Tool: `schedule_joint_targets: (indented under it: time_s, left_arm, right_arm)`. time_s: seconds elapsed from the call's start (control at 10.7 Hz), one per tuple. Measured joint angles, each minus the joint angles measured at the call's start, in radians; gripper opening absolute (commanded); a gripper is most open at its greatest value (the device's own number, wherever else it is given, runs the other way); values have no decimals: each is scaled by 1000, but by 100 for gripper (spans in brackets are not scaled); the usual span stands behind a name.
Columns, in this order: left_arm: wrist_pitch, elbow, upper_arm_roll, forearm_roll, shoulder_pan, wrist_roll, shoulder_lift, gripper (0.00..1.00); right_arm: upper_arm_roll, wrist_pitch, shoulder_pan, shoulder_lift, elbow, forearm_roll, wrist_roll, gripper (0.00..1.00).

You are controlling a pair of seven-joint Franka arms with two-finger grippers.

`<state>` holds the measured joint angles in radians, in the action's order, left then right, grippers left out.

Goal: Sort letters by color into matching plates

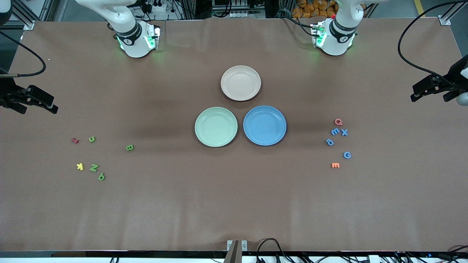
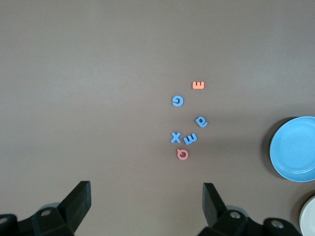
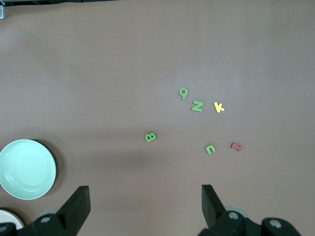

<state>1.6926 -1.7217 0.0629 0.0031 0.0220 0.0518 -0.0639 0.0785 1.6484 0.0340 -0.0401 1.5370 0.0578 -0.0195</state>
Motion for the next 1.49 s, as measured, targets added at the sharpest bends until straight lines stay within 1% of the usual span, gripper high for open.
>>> schedule_joint_targets:
  time_s: [0.37,1.21,1.49]
  left_arm:
    - [0,-2,1,0,0,25,3,100]
    - [0,-12,1,0,-1,27,28,100]
    - [45,-61,3,0,-2,29,40,100]
  right_arm:
    - [1,-45,-24,1,-9,0,-48,100]
    - [0,-49,-36,1,-10,0,-51,100]
    - [0,-51,-36,1,-10,0,-52,100]
